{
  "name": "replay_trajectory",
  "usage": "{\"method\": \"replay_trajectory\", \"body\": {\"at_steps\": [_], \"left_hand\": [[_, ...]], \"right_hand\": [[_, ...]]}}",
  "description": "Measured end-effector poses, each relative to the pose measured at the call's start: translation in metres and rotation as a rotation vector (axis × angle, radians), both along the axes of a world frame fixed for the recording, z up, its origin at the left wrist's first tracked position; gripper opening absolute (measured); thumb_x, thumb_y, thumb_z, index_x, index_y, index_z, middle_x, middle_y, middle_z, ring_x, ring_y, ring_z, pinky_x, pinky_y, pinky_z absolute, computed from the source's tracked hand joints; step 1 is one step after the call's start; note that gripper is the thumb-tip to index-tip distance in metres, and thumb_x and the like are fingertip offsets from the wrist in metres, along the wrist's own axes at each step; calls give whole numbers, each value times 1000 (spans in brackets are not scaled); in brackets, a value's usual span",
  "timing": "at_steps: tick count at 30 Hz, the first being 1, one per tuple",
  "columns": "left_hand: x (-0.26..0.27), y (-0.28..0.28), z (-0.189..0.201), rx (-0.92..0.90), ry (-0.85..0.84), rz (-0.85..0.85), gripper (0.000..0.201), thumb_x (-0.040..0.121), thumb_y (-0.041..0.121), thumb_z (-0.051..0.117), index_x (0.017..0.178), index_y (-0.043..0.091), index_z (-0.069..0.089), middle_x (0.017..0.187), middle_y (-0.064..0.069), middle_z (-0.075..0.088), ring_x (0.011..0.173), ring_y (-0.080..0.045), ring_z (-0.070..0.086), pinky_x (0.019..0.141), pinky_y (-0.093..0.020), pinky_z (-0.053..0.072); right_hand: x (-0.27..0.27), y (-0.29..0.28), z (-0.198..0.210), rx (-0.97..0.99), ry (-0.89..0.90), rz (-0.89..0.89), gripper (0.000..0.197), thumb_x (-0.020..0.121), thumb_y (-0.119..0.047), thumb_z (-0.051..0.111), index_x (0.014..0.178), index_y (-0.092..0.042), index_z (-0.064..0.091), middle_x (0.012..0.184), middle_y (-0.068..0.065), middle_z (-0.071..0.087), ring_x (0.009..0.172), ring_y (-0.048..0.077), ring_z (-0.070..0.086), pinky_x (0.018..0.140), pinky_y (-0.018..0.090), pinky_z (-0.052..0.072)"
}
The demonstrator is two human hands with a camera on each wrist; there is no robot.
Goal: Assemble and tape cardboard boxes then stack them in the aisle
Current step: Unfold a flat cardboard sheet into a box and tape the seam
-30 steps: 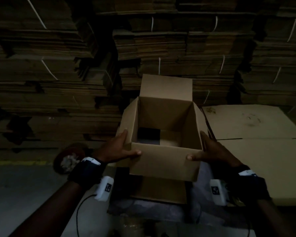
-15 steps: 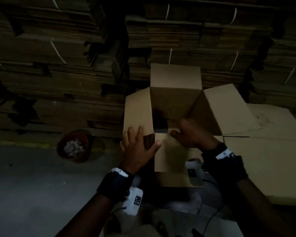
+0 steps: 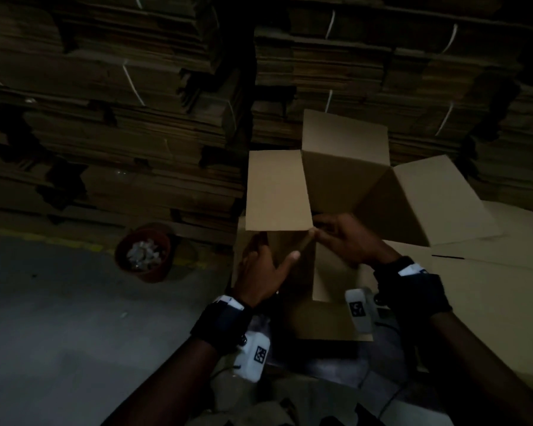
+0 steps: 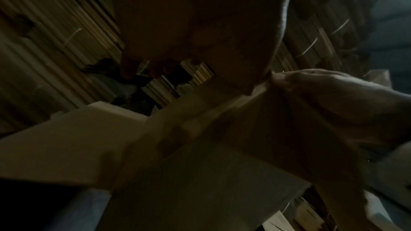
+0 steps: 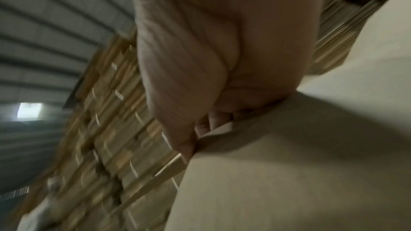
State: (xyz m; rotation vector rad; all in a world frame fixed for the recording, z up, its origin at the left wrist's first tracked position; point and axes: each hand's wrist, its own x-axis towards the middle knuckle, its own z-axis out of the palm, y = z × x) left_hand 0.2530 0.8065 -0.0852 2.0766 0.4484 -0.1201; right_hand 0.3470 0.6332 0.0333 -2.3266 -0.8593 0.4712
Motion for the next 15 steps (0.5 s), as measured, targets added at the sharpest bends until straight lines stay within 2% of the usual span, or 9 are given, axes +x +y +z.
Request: {"method": "replay_trajectory", "body": {"at_steps": [1,2,3,5,7,8,10,12,15], "left_hand": [[7,-1,5,-32,6,-41,101,70,98,37,114,11,63,108,-12,71,102,-29,68,92,-48,55],[14,-4,12,-43,12,-94,99,73,96,37,110,10,68,105,-12,73,99,-29,69,93,-47,55],[20,-5,18,-25,17,-134,90,80,90,41,120,13,67,118,-11,70,109,-28,66,100,-44,51],[34,-6,30,1,-144,-148,70,87,74,54,142,32,45,145,-1,51,131,-21,49,113,-41,39],[52,1,32,56,-292,-189,67,86,67,64,141,43,34,144,9,45,131,-10,43,113,-39,38],[65,6,24,101,-297,-215,76,83,73,64,145,41,34,148,10,44,133,-8,42,114,-40,38],[89,15,10,160,-232,-267,101,72,86,61,154,40,24,155,9,40,141,-15,41,113,-50,39],[103,16,16,192,-198,-288,116,65,90,64,157,43,13,159,7,35,144,-20,39,112,-53,40],[97,3,48,200,-153,-259,129,62,83,73,159,35,3,164,1,25,145,-25,35,114,-52,38]], "right_hand": [[-2,-6,9,29,17,-5,24,104,-13,55,125,-14,67,105,-15,74,94,-7,67,79,13,48],[-5,-13,18,59,35,-17,24,104,-8,55,125,-13,65,92,-24,73,86,-12,66,73,9,47],[-7,-21,26,84,49,-31,25,103,-4,54,125,-10,63,79,-31,69,77,-16,63,68,6,45],[-12,-38,40,135,78,-56,27,103,2,51,127,-4,61,67,-38,63,65,-19,59,60,3,43],[-17,-54,50,211,101,-61,33,102,5,49,134,-1,56,62,-36,62,59,-18,58,57,3,42],[-19,-63,53,252,113,-69,36,102,7,48,137,-1,52,59,-34,61,56,-17,57,56,3,41],[-22,-84,55,315,135,-96,40,102,8,46,140,-3,45,53,-31,59,52,-16,56,53,2,41],[-19,-108,50,346,137,-129,37,102,5,50,137,-7,53,55,-26,60,47,-10,54,50,5,39],[-12,-145,37,412,168,-160,32,101,-8,58,123,-27,72,64,2,60,44,4,37,45,15,31]]}}
